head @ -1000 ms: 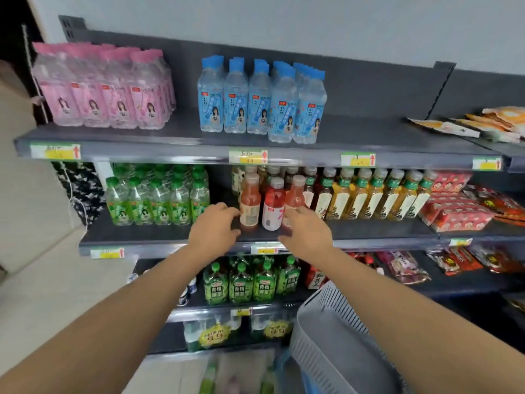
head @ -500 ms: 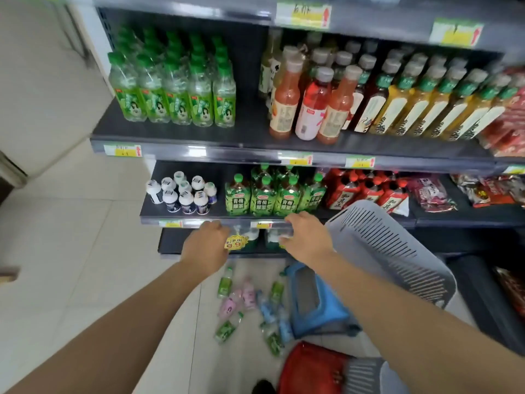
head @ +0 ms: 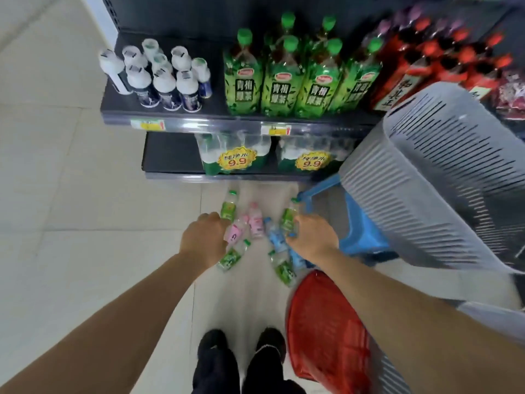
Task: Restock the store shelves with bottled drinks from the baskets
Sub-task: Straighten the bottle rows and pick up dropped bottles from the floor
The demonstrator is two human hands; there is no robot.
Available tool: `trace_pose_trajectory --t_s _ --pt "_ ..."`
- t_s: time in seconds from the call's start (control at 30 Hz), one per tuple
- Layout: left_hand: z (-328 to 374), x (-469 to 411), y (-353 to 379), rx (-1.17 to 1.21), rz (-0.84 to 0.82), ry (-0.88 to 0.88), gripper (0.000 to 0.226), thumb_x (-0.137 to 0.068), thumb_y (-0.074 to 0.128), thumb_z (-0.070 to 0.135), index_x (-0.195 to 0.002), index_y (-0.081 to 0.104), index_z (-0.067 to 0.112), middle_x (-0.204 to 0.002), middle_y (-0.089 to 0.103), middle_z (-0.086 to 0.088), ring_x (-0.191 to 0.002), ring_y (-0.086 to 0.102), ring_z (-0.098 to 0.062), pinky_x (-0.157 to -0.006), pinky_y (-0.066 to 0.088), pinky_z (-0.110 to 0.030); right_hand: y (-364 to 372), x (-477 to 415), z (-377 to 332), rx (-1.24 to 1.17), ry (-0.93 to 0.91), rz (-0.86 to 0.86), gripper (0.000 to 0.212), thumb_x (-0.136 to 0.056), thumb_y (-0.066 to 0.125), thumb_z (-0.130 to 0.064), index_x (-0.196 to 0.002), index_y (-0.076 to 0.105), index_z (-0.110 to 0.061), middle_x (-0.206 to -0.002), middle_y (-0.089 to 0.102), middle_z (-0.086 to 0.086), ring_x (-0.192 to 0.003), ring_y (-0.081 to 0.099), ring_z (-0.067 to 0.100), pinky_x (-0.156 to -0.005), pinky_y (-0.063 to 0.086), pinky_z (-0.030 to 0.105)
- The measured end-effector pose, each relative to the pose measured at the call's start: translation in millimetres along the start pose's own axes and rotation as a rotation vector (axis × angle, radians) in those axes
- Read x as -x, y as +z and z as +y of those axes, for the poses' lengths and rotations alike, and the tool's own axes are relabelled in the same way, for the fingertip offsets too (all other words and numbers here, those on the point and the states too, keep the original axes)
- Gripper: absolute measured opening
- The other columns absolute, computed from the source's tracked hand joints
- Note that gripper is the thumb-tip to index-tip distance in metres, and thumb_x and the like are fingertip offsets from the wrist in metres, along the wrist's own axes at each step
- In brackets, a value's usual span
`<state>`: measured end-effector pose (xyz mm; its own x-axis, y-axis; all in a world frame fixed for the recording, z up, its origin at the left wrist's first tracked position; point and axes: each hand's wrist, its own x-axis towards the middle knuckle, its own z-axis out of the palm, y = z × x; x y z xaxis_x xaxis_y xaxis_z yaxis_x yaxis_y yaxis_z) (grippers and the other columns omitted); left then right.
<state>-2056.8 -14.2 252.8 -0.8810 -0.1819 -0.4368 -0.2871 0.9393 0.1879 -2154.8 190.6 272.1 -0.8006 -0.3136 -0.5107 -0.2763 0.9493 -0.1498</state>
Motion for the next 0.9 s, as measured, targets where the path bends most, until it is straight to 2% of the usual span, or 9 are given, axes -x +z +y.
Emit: trace_pose_trajectory --t_s 0.17,0.3,0.5,0.6,0.8,0.9 --pt "-17 -41 112 -0.028 -0.072 -0.006 0.043 -0.090 0.057 0.021 -0.132 0.052 0.021 -0.123 0.053 -0.003 -0.117 0.049 -0.023 -0.087 0.047 -0.034 104 -44 31 0.008 0.068 -0.075 0.038 -0.088 0.060 -0.036 -0.120 0.058 -0.017 -0.123 0.060 0.010 -0.115 0.057 0.030 -0.088 0.048 0.034" --pt "-30 -73 196 -0.001 -0.120 -0.009 0.043 -0.089 0.058 0.023 -0.132 0.052 0.019 -0.120 0.054 -0.003 -0.116 0.049 -0.024 -0.088 0.050 -0.037 189 -78 55 -0.009 0.116 -0.131 0.041 -0.088 0.058 -0.041 -0.122 0.054 -0.020 -0.119 0.061 0.007 -0.110 0.059 0.028 -0.079 0.047 0.032" --pt "-53 -119 299 0.034 -0.162 -0.048 0.044 -0.090 0.059 0.030 -0.132 0.051 0.021 -0.122 0.055 -0.003 -0.116 0.049 -0.023 -0.088 0.048 -0.037 291 -130 82 0.003 0.147 -0.186 0.041 -0.086 0.059 -0.043 -0.118 0.056 -0.016 -0.113 0.063 0.008 -0.103 0.061 0.026 -0.078 0.052 0.033" --pt "-61 -142 342 0.032 -0.214 -0.070 0.043 -0.087 0.061 0.032 -0.127 0.052 0.020 -0.117 0.054 -0.005 -0.111 0.053 -0.024 -0.086 0.049 -0.036 332 -156 95 0.048 0.172 -0.236 0.039 -0.089 0.058 -0.041 -0.119 0.056 -0.017 -0.118 0.063 0.007 -0.106 0.061 0.026 -0.082 0.051 0.033" --pt "-72 -175 400 0.061 -0.362 -0.143 0.075 -0.080 0.070 0.047 -0.137 0.031 0.018 -0.122 0.055 -0.005 -0.112 0.058 -0.026 -0.090 0.051 -0.039 385 -194 104 -0.012 0.201 -0.299 0.046 -0.089 0.057 -0.036 -0.131 0.052 -0.018 -0.128 0.060 0.007 -0.115 0.057 0.026 -0.094 0.049 0.033" --pt "-72 -184 416 0.078 -0.372 -0.165 0.079 -0.077 0.073 0.042 -0.136 0.029 0.016 -0.123 0.056 -0.004 -0.111 0.059 -0.025 -0.087 0.052 -0.036 399 -197 107 -0.005 0.189 -0.325 0.052 -0.089 0.060 -0.032 -0.138 0.042 -0.025 -0.129 0.058 0.005 -0.115 0.058 0.025 -0.092 0.050 0.034"
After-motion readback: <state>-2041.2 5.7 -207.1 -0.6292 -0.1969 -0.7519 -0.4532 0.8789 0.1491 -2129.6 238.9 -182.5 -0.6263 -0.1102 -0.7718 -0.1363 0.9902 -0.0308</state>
